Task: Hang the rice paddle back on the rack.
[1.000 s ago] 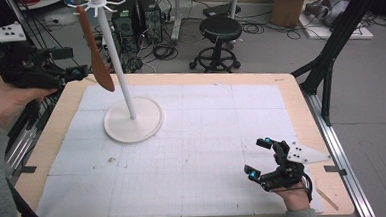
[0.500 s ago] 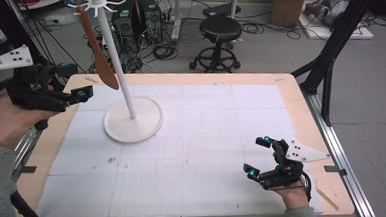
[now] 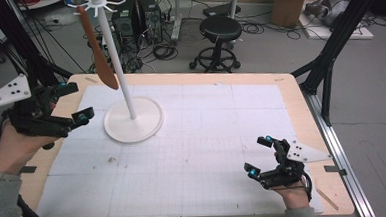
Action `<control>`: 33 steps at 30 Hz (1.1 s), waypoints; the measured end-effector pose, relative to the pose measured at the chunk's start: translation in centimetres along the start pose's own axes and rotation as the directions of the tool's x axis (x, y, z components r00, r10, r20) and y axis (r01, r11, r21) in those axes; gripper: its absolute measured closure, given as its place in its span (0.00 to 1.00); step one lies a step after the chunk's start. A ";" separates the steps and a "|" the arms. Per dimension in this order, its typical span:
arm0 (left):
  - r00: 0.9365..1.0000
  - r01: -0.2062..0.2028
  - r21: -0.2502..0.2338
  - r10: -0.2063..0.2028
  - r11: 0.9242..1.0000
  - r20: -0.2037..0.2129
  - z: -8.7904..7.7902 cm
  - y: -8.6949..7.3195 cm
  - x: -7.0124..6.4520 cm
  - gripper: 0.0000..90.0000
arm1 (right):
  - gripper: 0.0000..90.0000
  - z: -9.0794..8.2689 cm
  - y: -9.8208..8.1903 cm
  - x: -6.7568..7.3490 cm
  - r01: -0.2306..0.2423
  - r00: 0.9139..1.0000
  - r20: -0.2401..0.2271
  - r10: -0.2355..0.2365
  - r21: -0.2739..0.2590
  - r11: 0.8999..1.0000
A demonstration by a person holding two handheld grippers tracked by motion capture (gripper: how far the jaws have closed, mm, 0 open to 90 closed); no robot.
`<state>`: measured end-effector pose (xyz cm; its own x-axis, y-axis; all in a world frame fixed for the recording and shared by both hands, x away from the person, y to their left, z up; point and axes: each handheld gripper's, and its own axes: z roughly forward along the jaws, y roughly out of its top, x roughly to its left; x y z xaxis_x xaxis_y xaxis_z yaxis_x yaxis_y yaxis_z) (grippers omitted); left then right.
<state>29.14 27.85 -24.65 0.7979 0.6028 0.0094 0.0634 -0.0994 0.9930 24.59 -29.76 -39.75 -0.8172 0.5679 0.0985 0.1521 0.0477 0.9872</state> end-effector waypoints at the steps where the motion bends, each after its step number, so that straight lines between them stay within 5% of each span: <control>1: 1.000 0.002 -0.002 -0.002 1.000 -0.012 0.0 -0.5 -0.2 0.07 | 0.01 0.0 0.0 0.0 0.000 1.000 0.001 0.000 -0.003 1.000; 15: 0.996 0.074 -0.038 -0.076 0.997 -0.056 -0.8 -6.0 -1.2 0.02 | 0.01 0.1 0.3 0.1 0.015 1.000 0.003 -0.015 -0.005 1.000; 25: 0.993 0.081 0.004 -0.080 0.997 -0.083 -2.2 -9.4 -1.2 0.02 | 0.01 -0.1 0.3 0.0 0.002 1.000 0.013 -0.002 -0.003 1.000; 33: 0.992 0.101 -0.010 -0.102 0.995 -0.071 -3.0 -11.6 -1.3 0.02 | 0.01 -0.1 0.2 0.0 0.017 1.000 0.022 -0.017 0.002 1.000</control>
<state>25.61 30.57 -35.84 0.7423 0.6648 -0.0835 0.1380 -0.0298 0.9900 24.52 -29.86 -39.57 -0.8074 0.5847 0.0790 0.1394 0.0589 0.9885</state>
